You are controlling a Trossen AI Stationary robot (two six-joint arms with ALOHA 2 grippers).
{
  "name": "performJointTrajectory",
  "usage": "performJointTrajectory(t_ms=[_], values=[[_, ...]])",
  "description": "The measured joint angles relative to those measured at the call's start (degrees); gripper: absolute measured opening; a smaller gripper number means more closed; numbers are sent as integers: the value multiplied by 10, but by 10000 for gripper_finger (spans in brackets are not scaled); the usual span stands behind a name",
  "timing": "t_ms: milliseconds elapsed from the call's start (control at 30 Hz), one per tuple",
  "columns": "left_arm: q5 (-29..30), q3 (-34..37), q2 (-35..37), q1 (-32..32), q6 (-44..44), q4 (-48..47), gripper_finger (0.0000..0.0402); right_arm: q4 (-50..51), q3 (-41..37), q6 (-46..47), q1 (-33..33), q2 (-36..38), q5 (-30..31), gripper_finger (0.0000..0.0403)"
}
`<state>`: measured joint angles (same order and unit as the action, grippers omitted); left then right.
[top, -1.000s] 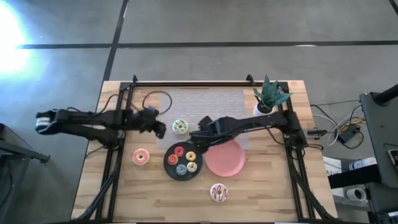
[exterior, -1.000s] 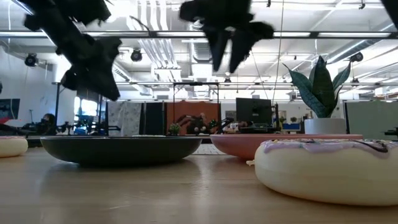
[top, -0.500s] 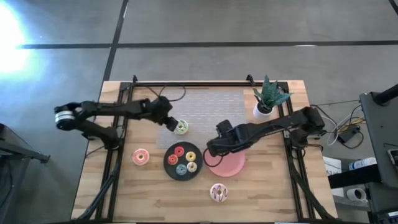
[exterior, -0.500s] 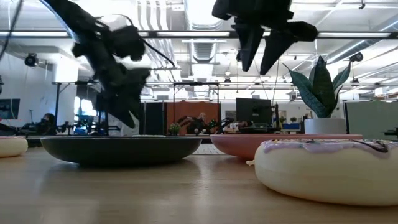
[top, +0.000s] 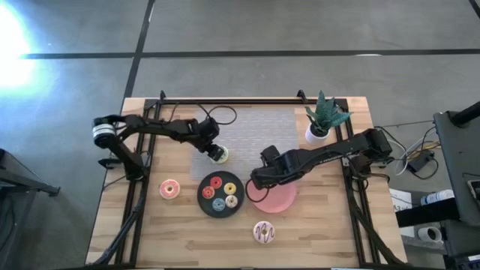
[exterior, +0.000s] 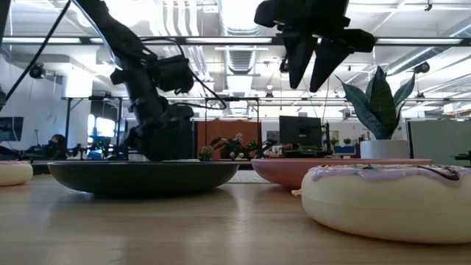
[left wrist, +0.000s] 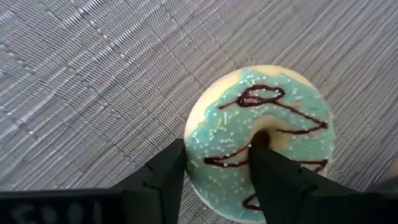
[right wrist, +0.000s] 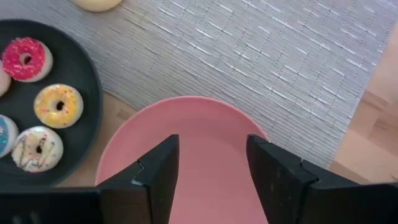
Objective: Pick & Place donuts
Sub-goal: Put the big blue doughnut on the pink plate
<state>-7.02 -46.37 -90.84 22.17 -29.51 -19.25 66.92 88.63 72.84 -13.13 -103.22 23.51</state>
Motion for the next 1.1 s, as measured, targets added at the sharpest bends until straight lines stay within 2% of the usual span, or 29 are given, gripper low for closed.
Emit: performJointTrajectory(t_ms=[133, 333, 567, 667, 800, 933, 1100], values=[[-9, -5, -13, 1, 1, 1, 108, 1, -5, -14, 0, 0, 0, 178], [-7, -22, -2, 0, 8, -3, 18, 0, -7, -32, 0, 0, 0, 173], [-10, -82, 76, -26, 15, 14, 3, 4, -13, -23, -17, 34, 26, 150], [-13, -117, 73, -61, 32, 23, 2, 19, -32, 8, -25, 62, 45, 137], [-35, -150, 20, -132, 44, 36, 2, 46, -80, 89, -39, 118, 80, 127], [-36, -198, -52, -194, 58, 53, 1, 47, -136, 157, -50, 176, 80, 125], [-31, -280, -141, -218, 68, 50, 1, 43, -179, 220, -69, 224, 82, 125]])
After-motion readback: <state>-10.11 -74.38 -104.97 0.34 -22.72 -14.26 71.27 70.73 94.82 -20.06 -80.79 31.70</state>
